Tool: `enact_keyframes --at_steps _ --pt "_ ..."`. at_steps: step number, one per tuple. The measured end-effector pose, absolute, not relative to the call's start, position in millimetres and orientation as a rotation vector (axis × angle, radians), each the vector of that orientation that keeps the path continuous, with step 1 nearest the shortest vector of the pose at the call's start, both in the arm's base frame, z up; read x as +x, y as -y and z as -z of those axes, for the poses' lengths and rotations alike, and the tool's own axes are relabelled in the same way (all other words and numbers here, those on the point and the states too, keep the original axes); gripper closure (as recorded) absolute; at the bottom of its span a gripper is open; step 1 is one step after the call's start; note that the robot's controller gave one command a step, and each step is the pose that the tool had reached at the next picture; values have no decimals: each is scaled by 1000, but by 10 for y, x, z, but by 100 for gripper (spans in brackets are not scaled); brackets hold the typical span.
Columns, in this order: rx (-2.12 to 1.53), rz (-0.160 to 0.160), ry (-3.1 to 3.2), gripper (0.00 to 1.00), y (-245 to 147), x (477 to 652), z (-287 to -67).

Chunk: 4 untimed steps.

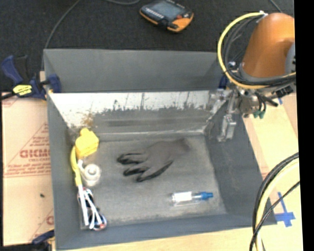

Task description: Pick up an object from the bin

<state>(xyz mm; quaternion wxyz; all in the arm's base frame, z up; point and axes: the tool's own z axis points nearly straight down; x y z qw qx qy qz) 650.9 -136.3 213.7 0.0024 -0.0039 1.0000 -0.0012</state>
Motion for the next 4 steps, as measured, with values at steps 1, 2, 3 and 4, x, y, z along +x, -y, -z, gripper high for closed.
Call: enact_keyframes --at_steps 1,2,3,4 --pt "-12 4 -3137 0 1363 6509 -2137" --pt "6 -2 -3140 0 846 6433 -1354" --pt "28 6 -3127 0 1025 6377 -1694" --pt "98 -2 -3130 0 468 6353 -794"
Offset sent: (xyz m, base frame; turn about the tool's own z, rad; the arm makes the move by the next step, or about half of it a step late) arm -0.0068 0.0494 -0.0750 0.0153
